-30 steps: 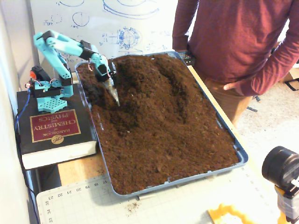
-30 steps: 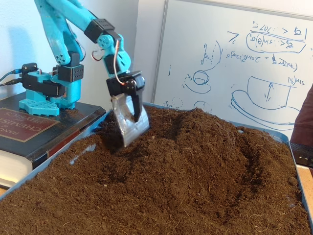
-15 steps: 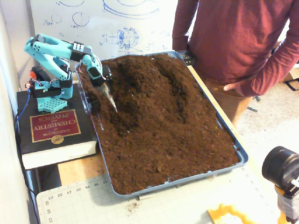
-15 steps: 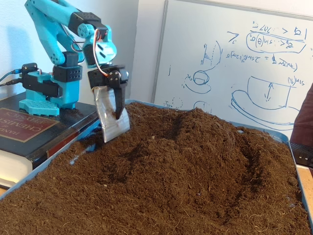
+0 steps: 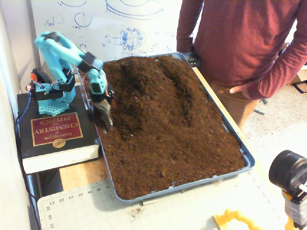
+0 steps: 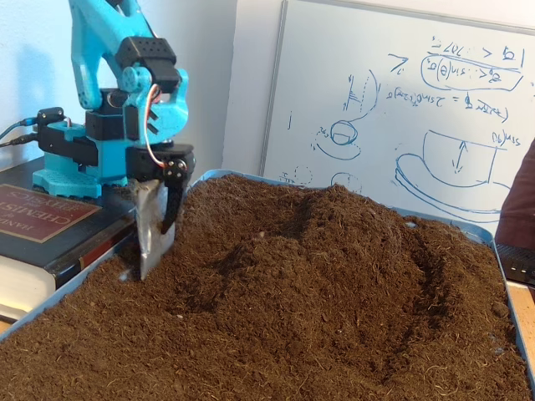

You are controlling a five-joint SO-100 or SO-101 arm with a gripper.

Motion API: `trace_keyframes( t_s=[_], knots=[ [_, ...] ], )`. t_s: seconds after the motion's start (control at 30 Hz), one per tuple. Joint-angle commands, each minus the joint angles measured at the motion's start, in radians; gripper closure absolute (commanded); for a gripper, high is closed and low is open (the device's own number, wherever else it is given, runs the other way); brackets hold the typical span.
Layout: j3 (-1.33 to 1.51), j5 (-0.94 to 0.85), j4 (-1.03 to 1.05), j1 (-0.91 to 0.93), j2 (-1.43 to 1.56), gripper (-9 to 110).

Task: Build a berm.

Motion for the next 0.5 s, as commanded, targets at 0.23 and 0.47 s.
trace_keyframes(
  t_s=[0.23, 0.47],
  knots=[
    [-0.302, -0.028, 0.003, -0.064, -0.249, 101],
    [-0.463, -0.026, 0.003, -0.055, -0.402, 101]
  ],
)
